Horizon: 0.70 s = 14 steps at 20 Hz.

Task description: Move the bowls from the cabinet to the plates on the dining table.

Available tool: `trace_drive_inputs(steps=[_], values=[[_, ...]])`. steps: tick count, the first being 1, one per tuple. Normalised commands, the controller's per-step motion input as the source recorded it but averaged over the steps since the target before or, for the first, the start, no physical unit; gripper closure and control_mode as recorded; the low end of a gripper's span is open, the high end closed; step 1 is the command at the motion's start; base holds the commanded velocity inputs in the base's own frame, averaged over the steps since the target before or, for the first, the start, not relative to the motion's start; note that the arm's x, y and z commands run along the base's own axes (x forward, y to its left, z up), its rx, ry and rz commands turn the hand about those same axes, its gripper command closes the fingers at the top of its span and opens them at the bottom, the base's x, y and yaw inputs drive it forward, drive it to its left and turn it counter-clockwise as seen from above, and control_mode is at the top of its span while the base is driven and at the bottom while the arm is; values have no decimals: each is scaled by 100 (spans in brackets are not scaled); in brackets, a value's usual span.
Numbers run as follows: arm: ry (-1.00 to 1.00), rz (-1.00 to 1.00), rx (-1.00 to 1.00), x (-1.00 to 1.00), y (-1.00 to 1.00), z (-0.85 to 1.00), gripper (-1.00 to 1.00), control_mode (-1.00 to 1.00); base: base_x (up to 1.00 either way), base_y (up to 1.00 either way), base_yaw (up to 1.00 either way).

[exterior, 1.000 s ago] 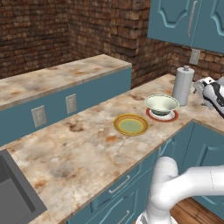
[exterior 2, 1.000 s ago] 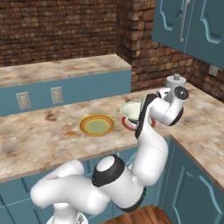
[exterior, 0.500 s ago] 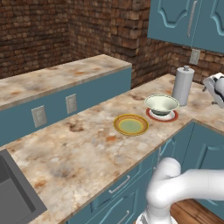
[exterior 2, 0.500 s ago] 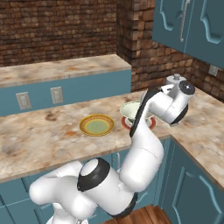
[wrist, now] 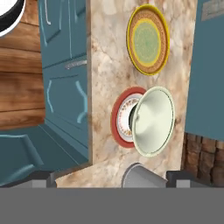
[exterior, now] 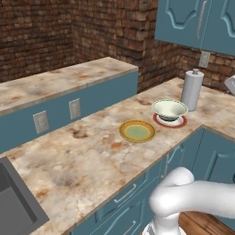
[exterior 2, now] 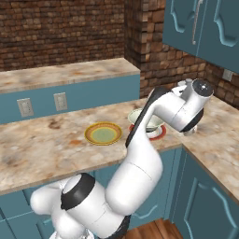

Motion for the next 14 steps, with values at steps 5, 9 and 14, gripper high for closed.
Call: trace_drive_inputs(steps=[5,9,14], values=[[0,0,-4,-68,3,45,-100,-100,0,0,0],[0,0,-1,-66,15,32,-100,-100,0,0,0],[-2,2,0,-59,31,25,-100,-100,0,0,0]])
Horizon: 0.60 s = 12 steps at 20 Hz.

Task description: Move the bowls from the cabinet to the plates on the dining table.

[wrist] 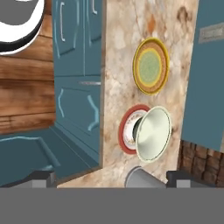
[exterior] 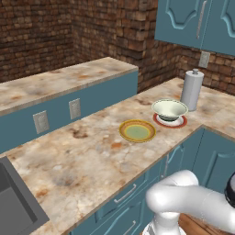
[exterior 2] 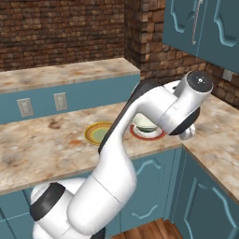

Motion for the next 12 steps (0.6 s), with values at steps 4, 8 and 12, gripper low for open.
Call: trace_drive_inputs(steps=[4,8,12], values=[[-4,7,0,-55,44,23,-100,-100,0,0,0],[-6,9,0,-59,46,24,-100,-100,0,0,0],[-5,8,0,-58,44,26,-100,-100,0,0,0]])
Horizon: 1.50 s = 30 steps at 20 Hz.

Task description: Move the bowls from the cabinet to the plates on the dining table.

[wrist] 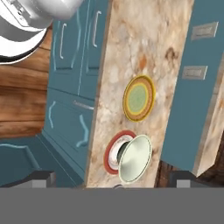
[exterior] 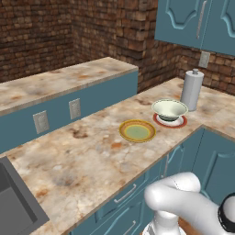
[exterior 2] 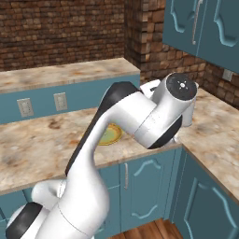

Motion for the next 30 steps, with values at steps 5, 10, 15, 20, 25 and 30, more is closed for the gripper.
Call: trace_drive_inputs(steps=[5,10,15,20,25,30], values=[[-4,7,0,-51,42,33,-100,-100,0,0,0],[-2,5,-1,-43,38,31,-100,-100,0,0,0],[-1,5,-6,-37,38,20,-100,-100,0,0,0],[0,7,-8,-34,50,10,-100,-100,0,0,0],[0,8,-8,-32,49,7,-100,-100,0,0,0],[0,10,-8,-34,44,9,-100,-100,0,0,0]])
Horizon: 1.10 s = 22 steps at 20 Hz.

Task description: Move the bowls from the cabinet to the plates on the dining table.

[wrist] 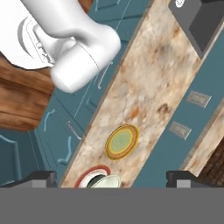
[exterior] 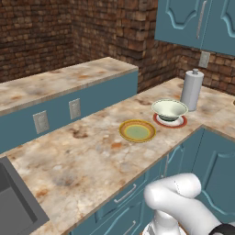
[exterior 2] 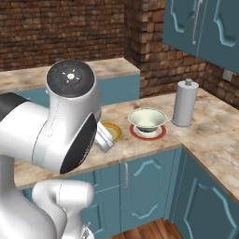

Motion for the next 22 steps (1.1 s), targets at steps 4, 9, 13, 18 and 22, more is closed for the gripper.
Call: trace_drive_inputs(steps=[4,9,13,18,22], values=[[0,9,-7,-19,37,4,-100,-100,0,0,0],[0,4,-1,-1,12,0,-100,-100,0,0,0],[0,9,-2,-12,17,0,-100,-100,0,0,0],[0,8,-3,-12,22,0,-100,-100,0,0,0],[0,0,0,0,0,0,-100,100,0,0,0]])
